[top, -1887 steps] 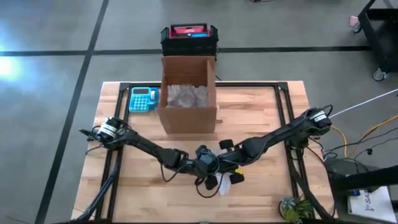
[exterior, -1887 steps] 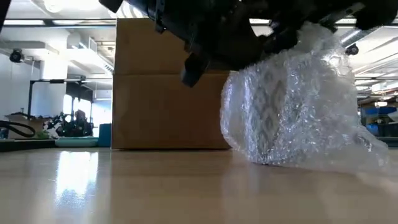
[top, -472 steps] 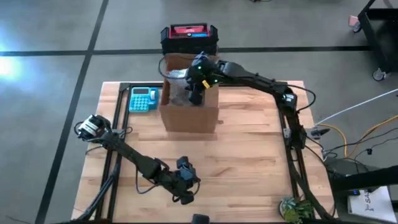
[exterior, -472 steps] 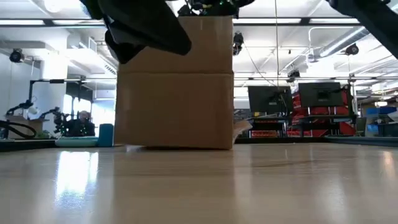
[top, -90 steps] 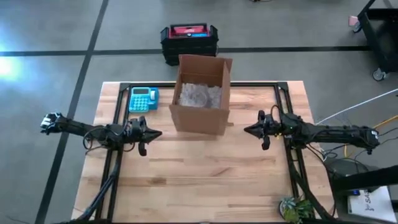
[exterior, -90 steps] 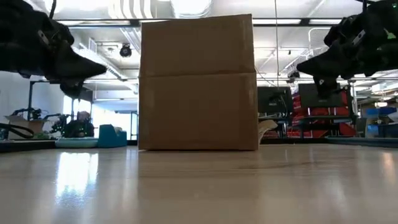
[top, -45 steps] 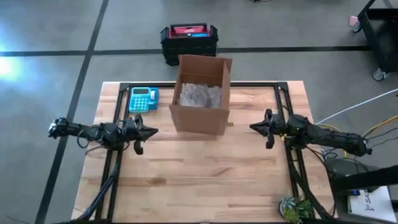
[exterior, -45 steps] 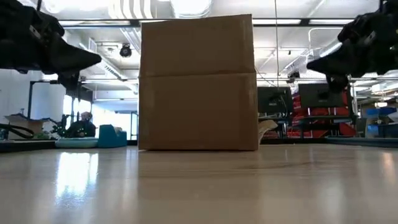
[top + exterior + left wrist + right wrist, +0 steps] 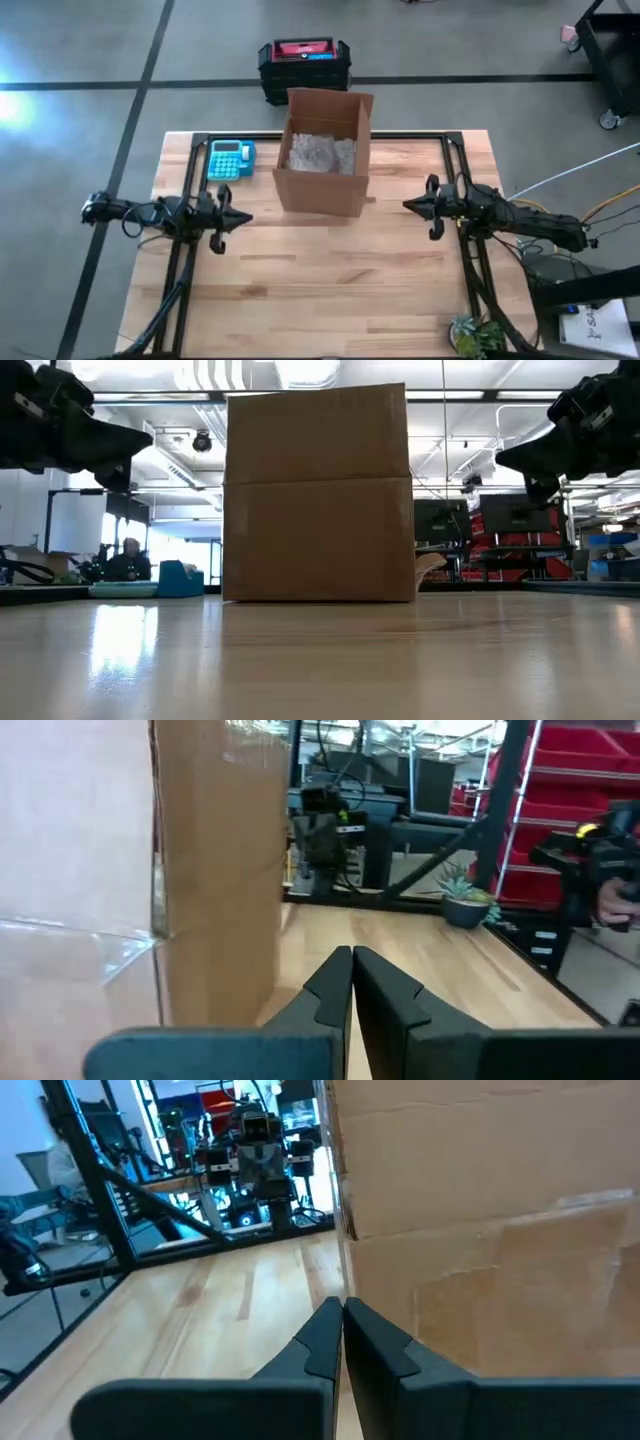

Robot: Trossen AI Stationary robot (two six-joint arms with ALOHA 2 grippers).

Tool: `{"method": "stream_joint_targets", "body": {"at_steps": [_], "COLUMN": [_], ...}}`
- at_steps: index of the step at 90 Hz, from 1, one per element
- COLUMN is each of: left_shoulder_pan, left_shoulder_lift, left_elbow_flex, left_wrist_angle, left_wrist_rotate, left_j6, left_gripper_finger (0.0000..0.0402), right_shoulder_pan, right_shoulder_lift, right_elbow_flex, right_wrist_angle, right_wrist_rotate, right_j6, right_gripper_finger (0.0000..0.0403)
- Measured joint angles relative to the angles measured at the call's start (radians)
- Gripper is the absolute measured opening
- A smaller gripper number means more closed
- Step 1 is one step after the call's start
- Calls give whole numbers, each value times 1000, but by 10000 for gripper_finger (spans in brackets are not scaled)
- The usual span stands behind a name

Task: Wrap mug
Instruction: Return to Home Position

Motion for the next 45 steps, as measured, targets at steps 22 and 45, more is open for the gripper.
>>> {"method": "stream_joint_targets", "body": {"at_steps": [22,45], "left_shoulder_pan": [91,126], "left_shoulder_lift": [0,43], "left_elbow_flex": [0,3], "left_wrist_angle": [-3,-1], "left_wrist_rotate": [13,5], "left_j6": [44,15], "left_gripper_finger": [0,0], "right_shoulder_pan": [0,0], "right_shoulder_lift": [0,8], "right_elbow_flex": [0,0], "right_wrist_angle": [0,-1], "right_wrist_rotate": [-1,2], "right_j6": [-2,-8], "right_gripper_finger": [0,0]}}
